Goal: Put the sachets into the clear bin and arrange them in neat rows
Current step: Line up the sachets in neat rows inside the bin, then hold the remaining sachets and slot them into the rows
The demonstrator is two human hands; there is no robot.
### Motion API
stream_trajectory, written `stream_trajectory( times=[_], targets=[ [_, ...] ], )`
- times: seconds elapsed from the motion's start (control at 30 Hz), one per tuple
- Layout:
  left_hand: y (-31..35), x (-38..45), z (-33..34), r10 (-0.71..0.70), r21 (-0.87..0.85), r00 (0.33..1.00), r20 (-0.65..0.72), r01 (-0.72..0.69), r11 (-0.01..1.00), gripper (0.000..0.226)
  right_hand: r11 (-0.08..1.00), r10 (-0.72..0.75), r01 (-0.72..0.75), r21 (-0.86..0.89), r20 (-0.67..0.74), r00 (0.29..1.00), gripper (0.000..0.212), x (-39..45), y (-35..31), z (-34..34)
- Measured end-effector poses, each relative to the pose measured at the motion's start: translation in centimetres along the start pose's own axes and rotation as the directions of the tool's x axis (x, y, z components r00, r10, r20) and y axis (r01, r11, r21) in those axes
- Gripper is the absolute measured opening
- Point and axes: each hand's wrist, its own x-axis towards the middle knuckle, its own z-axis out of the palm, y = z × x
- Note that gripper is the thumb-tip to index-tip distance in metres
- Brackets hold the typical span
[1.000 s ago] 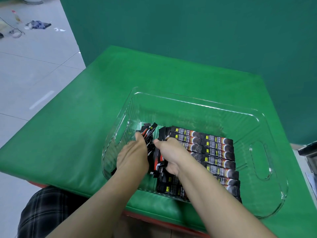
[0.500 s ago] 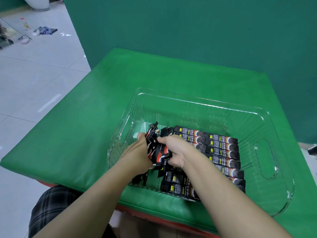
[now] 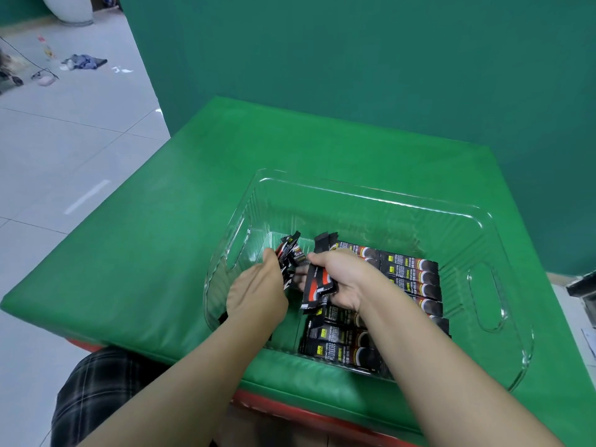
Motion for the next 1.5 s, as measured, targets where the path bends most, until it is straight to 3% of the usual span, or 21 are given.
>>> stream_trajectory(
  times=[0.2,0.43,0.6,0.73,0.87,0.93,1.03,1.1,1.27,1.5],
  targets=[
    [0.1,-0.5,-0.5,0.006,-0.037,1.000,-0.024,-0.007,0.999,0.058,0.998,-0.032,0.032,0.060,-0.004,0.999,0.009,-0.9,0.0,-1.5],
    [0.0,-1.4,-2.3,0.028,-0.083,0.994,-0.106,-0.037,0.996,0.035,0.985,-0.056,0.041,0.168,0.089,0.994,0.017,-1.2,0.7,-2.4],
    [0.2,-2.2,-5.3,0.095,-0.146,0.982,-0.166,-0.120,0.982,0.042,0.972,-0.104,0.093,0.216,0.040,0.994,0.002,-1.6,1.0,-2.9],
    [0.5,-3.2,-7.9,0.111,-0.272,0.973,-0.202,-0.164,0.948,0.047,0.922,-0.222,0.209,0.326,0.003,0.975,0.012,-2.2,0.8,-2.3],
    [0.0,-3.8,-10.6,0.128,-0.425,0.955,-0.269,-0.237,0.873,0.055,0.888,-0.316,0.305,0.345,-0.026,0.949,0.007,-2.1,1.3,-0.9],
    [-0.7,-4.1,-12.0,0.143,-0.477,0.942,-0.303,-0.280,0.833,0.059,0.880,-0.360,0.340,0.333,-0.002,0.933,0.017,-1.9,1.7,0.4],
    [-2.3,-4.6,-13.5,0.137,-0.514,0.931,-0.339,-0.305,0.802,0.067,0.852,-0.412,0.378,0.362,0.019,0.911,0.049,-1.5,1.9,2.5],
    [-3.9,-4.7,-14.2,0.104,-0.538,0.931,-0.350,-0.291,0.792,0.070,0.846,-0.424,0.398,0.356,-0.004,0.906,0.054,-1.0,2.0,3.6],
    [-8.2,-3.7,-14.5,0.012,-0.569,0.932,-0.362,-0.231,0.789,0.069,0.854,-0.420,0.447,0.268,-0.152,0.895,0.042,0.2,2.8,5.6],
    [-13.2,1.3,-10.7,-0.088,-0.424,0.964,-0.251,-0.027,0.905,0.084,0.957,-0.277,0.279,0.077,-0.035,0.960,0.035,0.4,5.7,7.2]
  ],
)
